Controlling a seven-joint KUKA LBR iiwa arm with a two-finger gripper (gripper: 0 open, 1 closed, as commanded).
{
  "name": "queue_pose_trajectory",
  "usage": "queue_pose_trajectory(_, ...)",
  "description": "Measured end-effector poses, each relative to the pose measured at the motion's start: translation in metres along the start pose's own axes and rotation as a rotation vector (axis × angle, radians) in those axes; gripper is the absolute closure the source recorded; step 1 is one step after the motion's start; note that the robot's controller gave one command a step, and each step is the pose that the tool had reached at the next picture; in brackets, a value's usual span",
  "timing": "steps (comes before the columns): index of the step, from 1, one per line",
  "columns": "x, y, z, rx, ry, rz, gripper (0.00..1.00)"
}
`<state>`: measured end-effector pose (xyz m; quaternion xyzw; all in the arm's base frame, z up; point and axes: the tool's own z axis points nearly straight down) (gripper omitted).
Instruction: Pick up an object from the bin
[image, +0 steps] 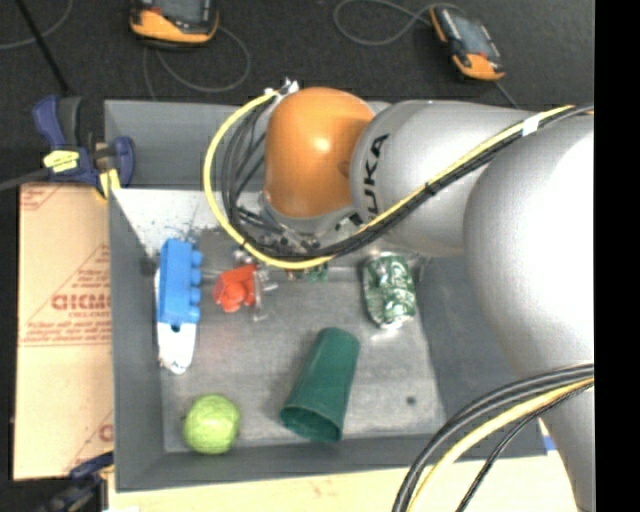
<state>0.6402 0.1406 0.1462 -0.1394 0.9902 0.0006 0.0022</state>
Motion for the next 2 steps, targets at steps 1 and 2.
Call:
queue_pose_trajectory(1, -0.0001, 0.0000, -0.0112, 0.000, -0.001, 0.001, 1.00)
queue_pose_trajectory(2, -0.0003, -0.0001, -0.0202, 0.001, -0.001, 0.001, 1.00)
